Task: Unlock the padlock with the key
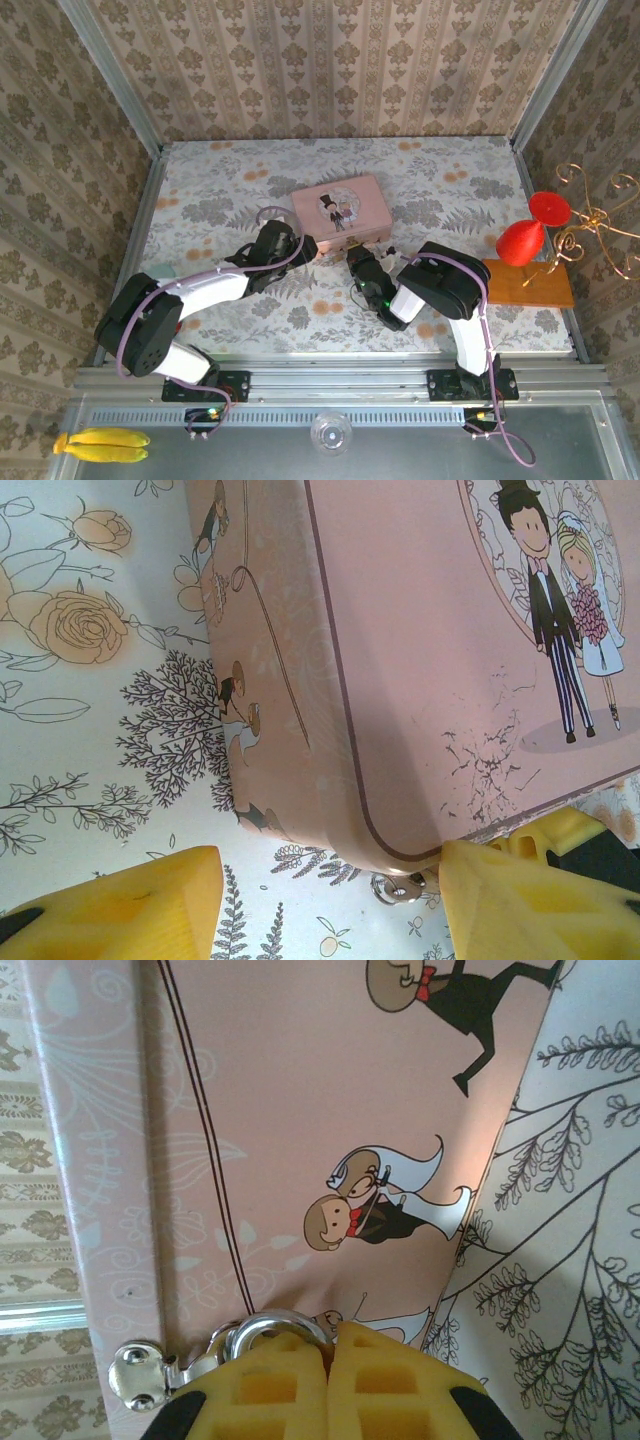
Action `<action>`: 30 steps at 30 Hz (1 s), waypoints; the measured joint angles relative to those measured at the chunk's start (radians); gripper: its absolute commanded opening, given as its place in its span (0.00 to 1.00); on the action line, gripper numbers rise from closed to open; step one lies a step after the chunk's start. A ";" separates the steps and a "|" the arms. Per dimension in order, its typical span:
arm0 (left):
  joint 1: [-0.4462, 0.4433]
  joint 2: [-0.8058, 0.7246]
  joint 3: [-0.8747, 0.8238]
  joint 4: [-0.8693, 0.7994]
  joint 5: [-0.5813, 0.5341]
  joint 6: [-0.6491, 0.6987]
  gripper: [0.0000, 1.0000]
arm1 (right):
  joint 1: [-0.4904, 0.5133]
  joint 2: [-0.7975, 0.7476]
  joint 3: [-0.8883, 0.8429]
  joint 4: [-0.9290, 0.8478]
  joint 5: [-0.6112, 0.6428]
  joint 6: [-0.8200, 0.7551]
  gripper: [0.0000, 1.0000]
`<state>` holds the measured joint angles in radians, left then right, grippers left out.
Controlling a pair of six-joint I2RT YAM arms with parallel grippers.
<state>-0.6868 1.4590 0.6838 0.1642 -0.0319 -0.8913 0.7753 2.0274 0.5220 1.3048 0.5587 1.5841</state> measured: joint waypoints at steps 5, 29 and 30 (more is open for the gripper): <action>0.000 0.001 0.000 0.001 -0.001 0.000 0.60 | -0.002 -0.001 -0.002 0.000 0.015 0.018 0.00; 0.001 0.001 0.000 0.001 -0.002 -0.007 0.60 | -0.041 -0.064 -0.090 0.023 0.047 0.047 0.00; 0.002 0.001 0.000 0.001 -0.003 -0.007 0.60 | -0.047 -0.074 -0.106 0.018 0.050 0.047 0.00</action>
<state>-0.6849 1.4601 0.6842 0.1650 -0.0345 -0.8982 0.7280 1.9537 0.4160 1.3231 0.6086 1.6310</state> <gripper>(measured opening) 0.599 0.067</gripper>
